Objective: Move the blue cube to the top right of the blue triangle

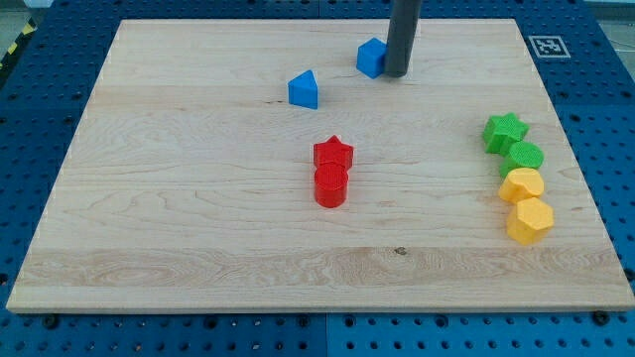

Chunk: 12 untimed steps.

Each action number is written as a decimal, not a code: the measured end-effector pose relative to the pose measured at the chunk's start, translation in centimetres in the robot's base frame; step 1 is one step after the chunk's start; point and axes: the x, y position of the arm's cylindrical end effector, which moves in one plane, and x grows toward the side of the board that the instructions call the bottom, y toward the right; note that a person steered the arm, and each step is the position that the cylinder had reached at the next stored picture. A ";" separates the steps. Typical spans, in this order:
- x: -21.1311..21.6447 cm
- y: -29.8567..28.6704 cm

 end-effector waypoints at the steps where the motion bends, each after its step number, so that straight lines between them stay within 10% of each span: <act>1: -0.4 0.5; 3: -0.4 -10.5; 5: -2.9 -3.5; 8: -9.9 -14.5; 12: 2.4 -10.0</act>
